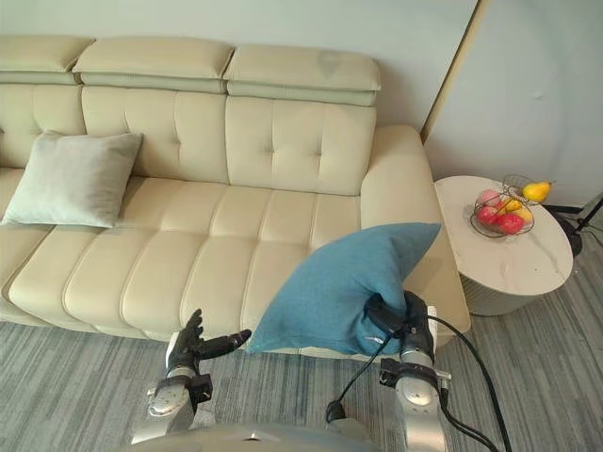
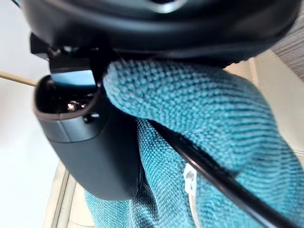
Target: Pick up cushions and gather them together orderly.
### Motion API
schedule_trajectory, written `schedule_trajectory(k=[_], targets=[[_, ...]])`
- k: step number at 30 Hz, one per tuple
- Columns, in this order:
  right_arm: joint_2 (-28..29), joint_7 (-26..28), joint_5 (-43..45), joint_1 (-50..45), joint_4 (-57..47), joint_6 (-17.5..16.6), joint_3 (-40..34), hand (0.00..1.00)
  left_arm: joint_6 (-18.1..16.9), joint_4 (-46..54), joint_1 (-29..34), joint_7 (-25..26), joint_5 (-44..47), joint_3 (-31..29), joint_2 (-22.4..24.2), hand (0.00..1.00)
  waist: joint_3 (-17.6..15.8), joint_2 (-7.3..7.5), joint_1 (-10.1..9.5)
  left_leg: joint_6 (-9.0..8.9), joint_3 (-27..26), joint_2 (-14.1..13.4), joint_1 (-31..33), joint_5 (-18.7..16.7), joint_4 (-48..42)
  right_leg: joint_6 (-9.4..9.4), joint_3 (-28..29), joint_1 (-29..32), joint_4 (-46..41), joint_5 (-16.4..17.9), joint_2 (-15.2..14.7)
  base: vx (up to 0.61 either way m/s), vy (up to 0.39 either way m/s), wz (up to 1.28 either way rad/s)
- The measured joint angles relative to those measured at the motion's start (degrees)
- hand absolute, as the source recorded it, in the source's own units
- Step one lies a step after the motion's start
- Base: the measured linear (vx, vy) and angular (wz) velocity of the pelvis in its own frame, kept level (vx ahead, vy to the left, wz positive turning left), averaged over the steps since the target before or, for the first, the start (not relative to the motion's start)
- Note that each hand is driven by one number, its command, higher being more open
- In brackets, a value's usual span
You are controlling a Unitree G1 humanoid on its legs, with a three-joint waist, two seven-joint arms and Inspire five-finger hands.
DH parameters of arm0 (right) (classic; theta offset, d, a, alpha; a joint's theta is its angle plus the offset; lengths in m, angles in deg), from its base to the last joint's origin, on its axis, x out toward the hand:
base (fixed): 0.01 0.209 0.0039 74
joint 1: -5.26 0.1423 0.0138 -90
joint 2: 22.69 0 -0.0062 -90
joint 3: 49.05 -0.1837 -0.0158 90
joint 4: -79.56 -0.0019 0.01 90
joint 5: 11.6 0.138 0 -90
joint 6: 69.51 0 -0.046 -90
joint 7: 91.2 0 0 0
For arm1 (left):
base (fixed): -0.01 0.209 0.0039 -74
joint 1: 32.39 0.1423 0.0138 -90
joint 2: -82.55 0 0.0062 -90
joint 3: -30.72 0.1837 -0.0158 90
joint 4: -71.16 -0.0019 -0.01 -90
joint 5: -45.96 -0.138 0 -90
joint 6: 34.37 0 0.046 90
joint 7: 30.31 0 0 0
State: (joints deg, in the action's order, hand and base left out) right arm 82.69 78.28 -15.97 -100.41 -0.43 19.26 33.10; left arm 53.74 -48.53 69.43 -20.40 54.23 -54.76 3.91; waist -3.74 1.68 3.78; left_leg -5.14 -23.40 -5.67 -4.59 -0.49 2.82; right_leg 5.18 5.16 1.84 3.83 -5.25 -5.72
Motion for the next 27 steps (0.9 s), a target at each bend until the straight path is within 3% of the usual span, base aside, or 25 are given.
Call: schedule_trajectory(k=[8, 9, 13, 20, 27], targets=[[0.0, -0.1, 0.5, 1.1, -1.7, -0.2, 0.6, 0.00, 0.1, -1.8, -8.8, -1.1, 0.4, 7.9, -0.2, 1.00, -3.6, 1.41, 0.71, -0.03, -3.0, -0.2, 5.8, 0.5, -0.6, -0.04, 3.4, 7.1, 0.4, -2.4, 0.5, -0.03, -0.010, -0.20], [0.0, -0.1, 0.9, 1.3, -2.1, -0.2, 0.7, 0.00, 0.0, -1.8, -10.9, -1.1, 1.3, 8.6, -0.1, 0.00, -4.1, 1.69, 1.40, 0.03, -3.1, -0.2, 7.2, 0.5, -1.1, -0.09, 3.6, 8.2, 0.4, -2.7, 0.4, -0.01, -0.007, -0.08], [0.0, -1.4, 2.2, 3.0, -3.7, -0.3, 1.2, 0.00, 0.0, -1.8, -17.0, -0.3, 2.5, 11.4, -0.1, 0.00, -7.6, 1.71, 2.90, 0.53, -3.9, -0.4, 10.1, 0.1, -2.9, 0.38, 4.9, 10.9, 0.4, -3.7, 0.3, 0.01, 0.003, -0.14], [-0.1, -3.7, 2.5, 3.8, -7.6, -0.6, 1.2, 0.00, 0.0, -1.7, -20.8, 1.6, 6.9, 13.4, -0.2, 0.00, -11.5, 1.21, 3.03, 1.14, -3.7, -0.5, 14.1, -0.8, -6.0, 1.04, 4.9, 13.9, -0.4, -4.5, -0.3, -0.01, 0.011, 0.02], [0.1, -5.2, 4.7, 3.7, -11.3, -2.3, 2.5, 0.00, -0.1, 2.8, -22.6, 4.2, 11.5, 15.0, -0.3, 0.00, -12.3, 0.80, 2.92, 1.16, -4.2, -2.1, 16.7, -3.1, -10.7, 1.12, 5.9, 15.3, -1.0, -4.7, 0.1, -0.01, 0.018, -0.06]])
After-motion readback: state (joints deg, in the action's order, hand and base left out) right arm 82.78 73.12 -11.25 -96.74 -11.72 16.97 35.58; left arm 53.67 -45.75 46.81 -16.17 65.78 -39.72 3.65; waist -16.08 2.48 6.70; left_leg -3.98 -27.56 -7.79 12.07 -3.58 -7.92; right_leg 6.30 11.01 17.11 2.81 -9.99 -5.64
